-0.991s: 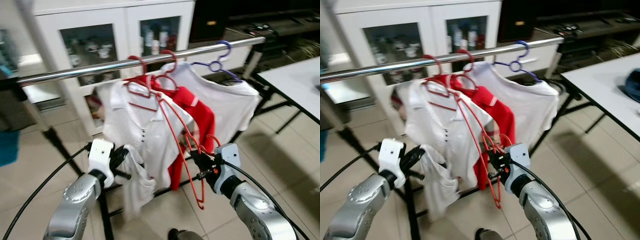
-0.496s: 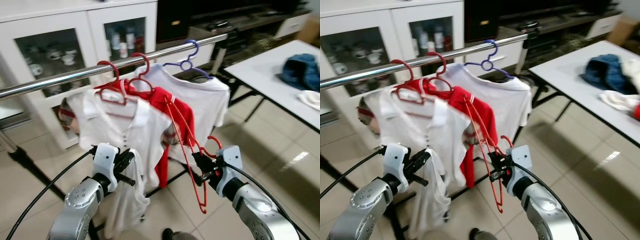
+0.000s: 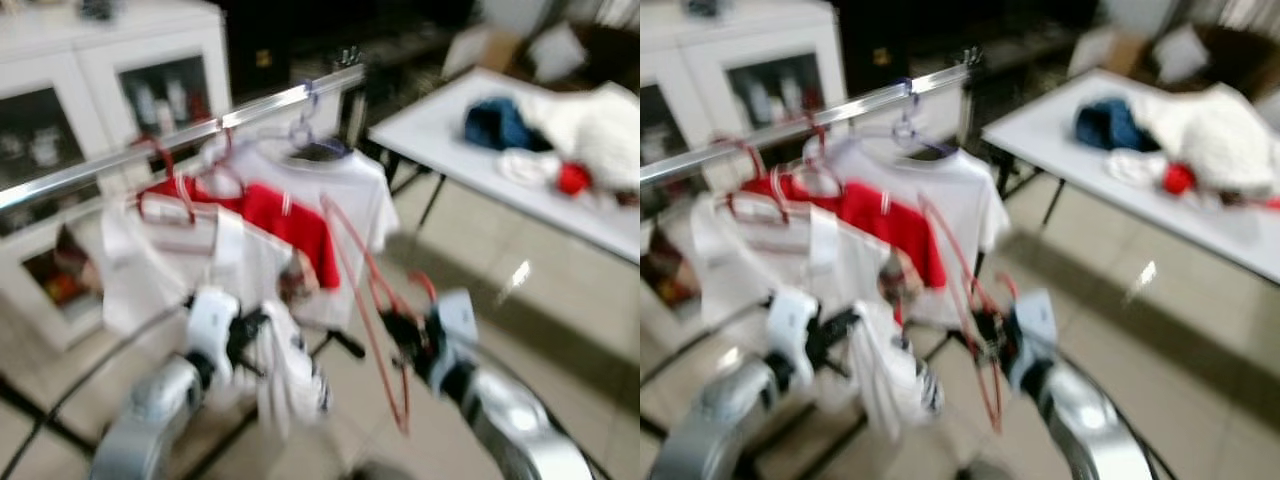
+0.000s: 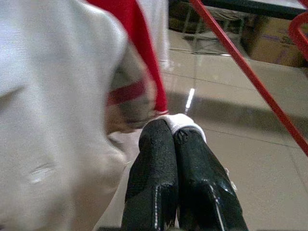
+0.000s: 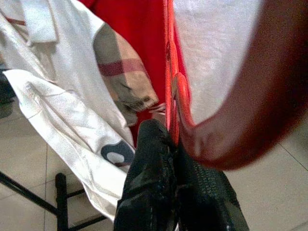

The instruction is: Hang hanger

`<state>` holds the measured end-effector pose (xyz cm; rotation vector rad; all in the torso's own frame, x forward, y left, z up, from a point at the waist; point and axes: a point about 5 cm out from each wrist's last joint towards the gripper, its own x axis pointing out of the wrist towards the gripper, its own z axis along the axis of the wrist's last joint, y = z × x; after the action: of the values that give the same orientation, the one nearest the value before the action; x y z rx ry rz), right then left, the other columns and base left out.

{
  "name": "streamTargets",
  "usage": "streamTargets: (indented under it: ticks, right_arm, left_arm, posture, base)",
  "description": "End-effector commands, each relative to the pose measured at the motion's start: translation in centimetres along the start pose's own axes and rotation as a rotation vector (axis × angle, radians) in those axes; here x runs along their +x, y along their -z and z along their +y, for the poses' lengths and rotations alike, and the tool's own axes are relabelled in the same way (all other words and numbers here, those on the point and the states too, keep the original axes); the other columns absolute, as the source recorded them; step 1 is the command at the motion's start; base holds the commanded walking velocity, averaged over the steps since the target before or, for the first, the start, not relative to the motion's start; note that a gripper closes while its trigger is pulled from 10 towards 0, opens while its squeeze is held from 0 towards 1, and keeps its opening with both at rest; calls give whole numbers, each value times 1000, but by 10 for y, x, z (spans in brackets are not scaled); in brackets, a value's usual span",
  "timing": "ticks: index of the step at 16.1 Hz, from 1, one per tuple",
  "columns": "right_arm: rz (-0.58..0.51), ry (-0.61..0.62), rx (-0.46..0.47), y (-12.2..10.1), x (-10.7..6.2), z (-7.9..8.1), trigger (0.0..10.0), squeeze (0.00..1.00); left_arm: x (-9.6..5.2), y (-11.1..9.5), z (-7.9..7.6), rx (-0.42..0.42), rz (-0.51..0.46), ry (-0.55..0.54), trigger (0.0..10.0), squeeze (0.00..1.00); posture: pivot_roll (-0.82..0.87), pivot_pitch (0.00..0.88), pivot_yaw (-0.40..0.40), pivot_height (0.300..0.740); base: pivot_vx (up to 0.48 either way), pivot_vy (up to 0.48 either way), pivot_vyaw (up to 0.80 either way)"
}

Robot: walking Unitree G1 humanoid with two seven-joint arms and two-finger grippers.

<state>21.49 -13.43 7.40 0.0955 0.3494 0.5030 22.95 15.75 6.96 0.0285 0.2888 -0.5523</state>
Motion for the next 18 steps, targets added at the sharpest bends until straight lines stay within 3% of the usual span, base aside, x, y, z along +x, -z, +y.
streamTargets:
  ticks: [1, 7, 10, 15, 18]
  right_arm:
    - [-9, 24, -14, -5, -1, -6, 10000, 0]
    - [-10, 48, -11, -5, -2, -10, 10000, 0]
    - [-31, 138, 21, -7, -2, -20, 10000, 0]
    - [-56, 218, 4, -13, -2, -28, 10000, 0]
    - [-67, 228, -11, -17, -1, -28, 10000, 0]
  left_arm:
    - [4, -6, -5, 9, -23, 28, 10000, 0]
    - [5, -8, -4, 14, -48, 10, 10000, 0]
    - [8, -11, -1, 34, -57, -6, 10000, 0]
    - [11, -14, 4, 39, -64, -27, 10000, 0]
    - [12, -17, 11, -2, -83, -95, 10000, 0]
  posture:
    - [-52, 0, 2, 740]
    - [-51, 0, -3, 740]
    - [-58, 0, -1, 740]
    - [-62, 0, 5, 740]
    - [-63, 0, 8, 740]
  base:
    - [0, 0, -800]
    - [0, 0, -800]
    - [0, 0, -729]
    - [0, -339, 0]
    - [0, 0, 0]
